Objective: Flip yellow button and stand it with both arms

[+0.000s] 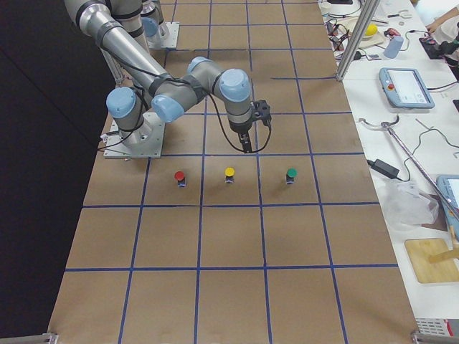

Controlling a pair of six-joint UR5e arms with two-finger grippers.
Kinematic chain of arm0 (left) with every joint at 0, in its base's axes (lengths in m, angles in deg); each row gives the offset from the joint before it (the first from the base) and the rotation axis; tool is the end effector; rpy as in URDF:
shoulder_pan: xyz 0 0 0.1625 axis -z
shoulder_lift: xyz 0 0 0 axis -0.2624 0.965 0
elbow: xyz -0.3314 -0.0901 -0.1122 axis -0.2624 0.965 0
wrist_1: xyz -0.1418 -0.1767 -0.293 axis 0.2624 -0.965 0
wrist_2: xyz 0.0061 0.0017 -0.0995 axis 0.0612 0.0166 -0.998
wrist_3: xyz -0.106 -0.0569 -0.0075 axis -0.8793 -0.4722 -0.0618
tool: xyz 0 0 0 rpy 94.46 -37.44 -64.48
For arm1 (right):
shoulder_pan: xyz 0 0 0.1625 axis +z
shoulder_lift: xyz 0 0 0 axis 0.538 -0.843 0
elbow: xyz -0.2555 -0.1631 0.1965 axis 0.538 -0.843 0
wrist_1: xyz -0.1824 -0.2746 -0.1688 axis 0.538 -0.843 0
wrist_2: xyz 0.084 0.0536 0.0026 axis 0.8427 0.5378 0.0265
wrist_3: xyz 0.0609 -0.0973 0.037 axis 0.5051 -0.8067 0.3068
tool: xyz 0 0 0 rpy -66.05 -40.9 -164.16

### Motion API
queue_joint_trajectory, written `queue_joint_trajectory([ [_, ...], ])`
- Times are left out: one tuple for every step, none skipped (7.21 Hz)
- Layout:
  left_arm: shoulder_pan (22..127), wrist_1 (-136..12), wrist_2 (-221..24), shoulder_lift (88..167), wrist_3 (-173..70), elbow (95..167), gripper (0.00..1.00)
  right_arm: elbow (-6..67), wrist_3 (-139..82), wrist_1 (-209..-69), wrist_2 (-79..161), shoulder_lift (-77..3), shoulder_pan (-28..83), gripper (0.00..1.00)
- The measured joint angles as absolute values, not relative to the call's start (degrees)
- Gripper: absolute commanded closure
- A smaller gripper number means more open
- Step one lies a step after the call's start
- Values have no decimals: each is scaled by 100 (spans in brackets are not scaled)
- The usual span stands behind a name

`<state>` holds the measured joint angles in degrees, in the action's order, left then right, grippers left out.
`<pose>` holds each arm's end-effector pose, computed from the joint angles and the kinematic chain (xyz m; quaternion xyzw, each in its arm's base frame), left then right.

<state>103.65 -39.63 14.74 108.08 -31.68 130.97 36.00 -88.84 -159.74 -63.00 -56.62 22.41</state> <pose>-0.1177 -0.4376 0.3886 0.0309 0.9984 0.0448 0.0126 -0.1287 -0.4491 0.3509 -0.0762 0.9939 -0.0428 0.0679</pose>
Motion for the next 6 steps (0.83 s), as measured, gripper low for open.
queue_joint_trajectory([
  [10351,-3970,1473,10805,-3166,13101,0,3169,-8090,-15481,-6475,-5674,2787,0],
  [10343,-3979,1465,10803,-3167,13101,0,2859,-7242,-15150,-6658,-5685,3329,0],
  [10337,-4004,1458,10796,-3169,13096,0,2669,-6414,-14976,-6831,-5686,3882,0],
  [10308,-4038,1455,10784,-3167,13088,0,2581,-5531,-14934,-7010,-5674,4542,0],
  [10260,-4055,1454,10773,-3161,13080,0,2543,-4673,-14962,-7127,-5645,5109,0],
  [10233,-4064,1461,10769,-3158,13084,0,2526,-4011,-14971,-7174,-5630,5431,0],
])
